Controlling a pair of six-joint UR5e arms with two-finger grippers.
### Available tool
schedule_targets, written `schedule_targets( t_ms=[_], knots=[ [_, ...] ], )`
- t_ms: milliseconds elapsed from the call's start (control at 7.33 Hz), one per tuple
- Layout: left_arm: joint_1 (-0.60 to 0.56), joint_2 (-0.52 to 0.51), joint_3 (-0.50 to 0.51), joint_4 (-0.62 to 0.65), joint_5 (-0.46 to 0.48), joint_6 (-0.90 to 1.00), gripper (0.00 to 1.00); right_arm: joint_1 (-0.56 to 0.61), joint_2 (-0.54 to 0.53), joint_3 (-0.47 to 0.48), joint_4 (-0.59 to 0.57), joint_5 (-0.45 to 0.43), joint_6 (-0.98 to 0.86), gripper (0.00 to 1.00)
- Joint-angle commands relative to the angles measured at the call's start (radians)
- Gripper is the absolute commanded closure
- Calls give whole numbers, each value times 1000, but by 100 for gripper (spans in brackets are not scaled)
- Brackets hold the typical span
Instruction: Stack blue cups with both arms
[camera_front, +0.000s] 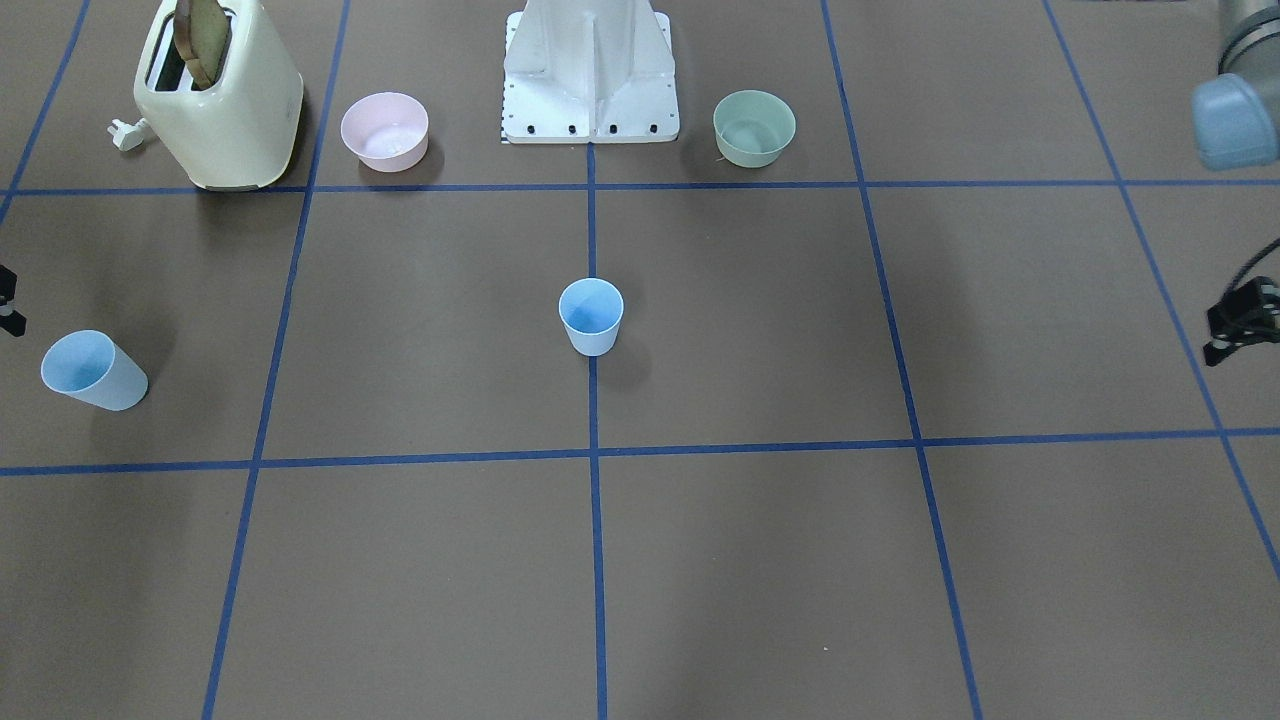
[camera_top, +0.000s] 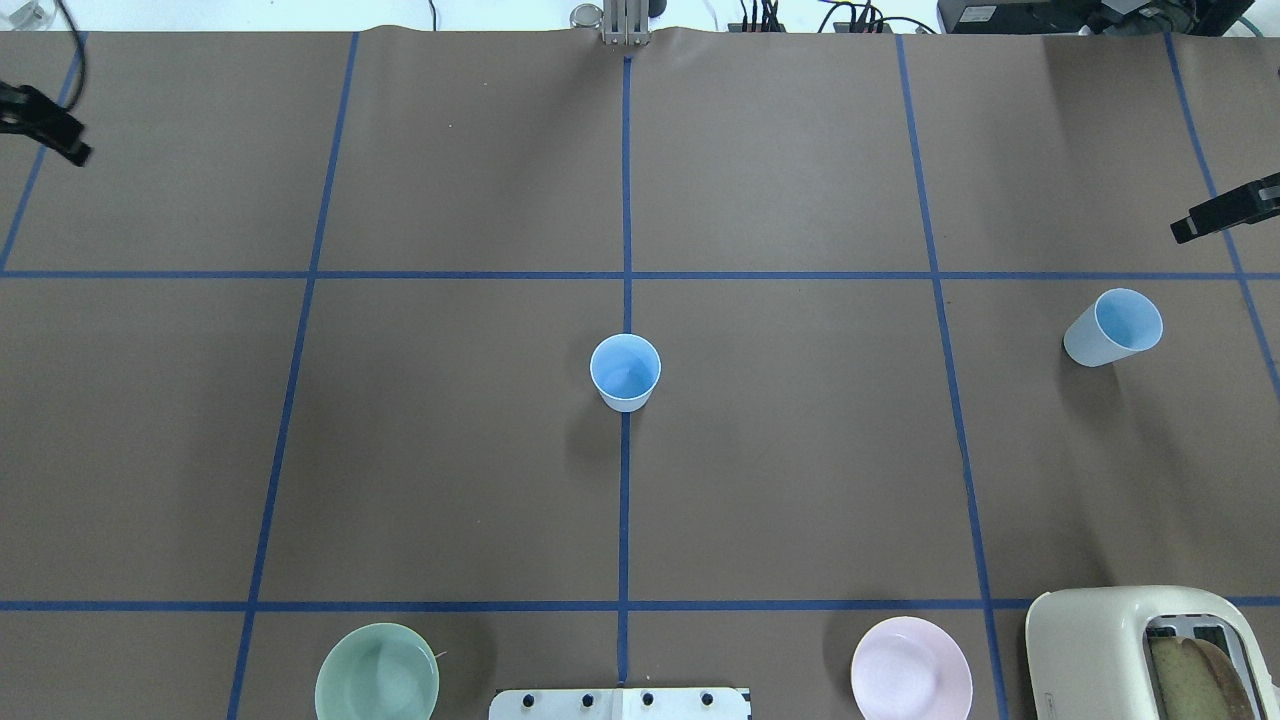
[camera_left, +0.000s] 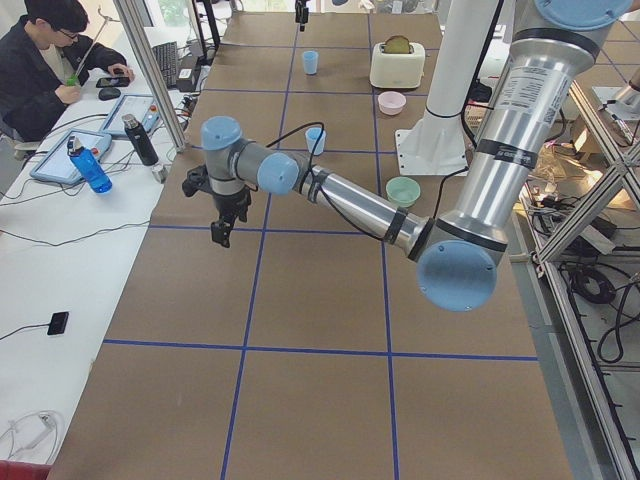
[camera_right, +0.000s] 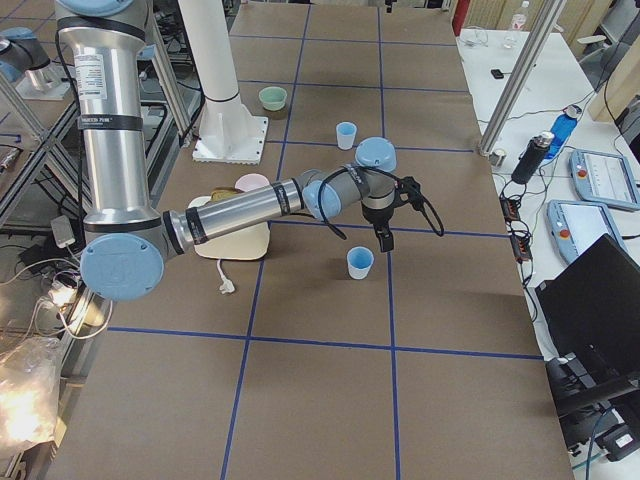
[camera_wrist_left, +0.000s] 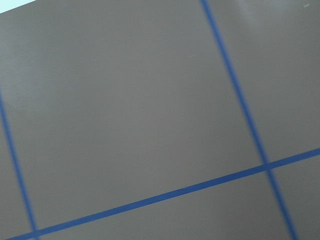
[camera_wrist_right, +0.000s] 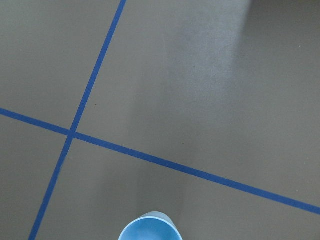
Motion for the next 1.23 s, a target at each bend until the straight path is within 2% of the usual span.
schedule_targets(
  t_ms=[0,273,409,545,682,1091],
  knots=[
    [-187,48,167,-20,-24,287,2,-58,-11,-13,-25,-35,-21,0],
    [-190,97,194,-11,-26,293,2,-59,-1,-68,-15,-25,-61,0],
    [-190,146,179,-35,-29,294,2,-59,2,-111,11,-28,-81,0],
    [-190,166,180,-92,-27,287,2,-59,-2,-153,73,-25,-84,0],
    [-190,172,182,-107,-27,285,2,-61,-2,-171,80,-26,-80,1],
    [-190,172,185,-107,-27,286,2,-101,1,-202,81,-31,-77,12]
  ],
)
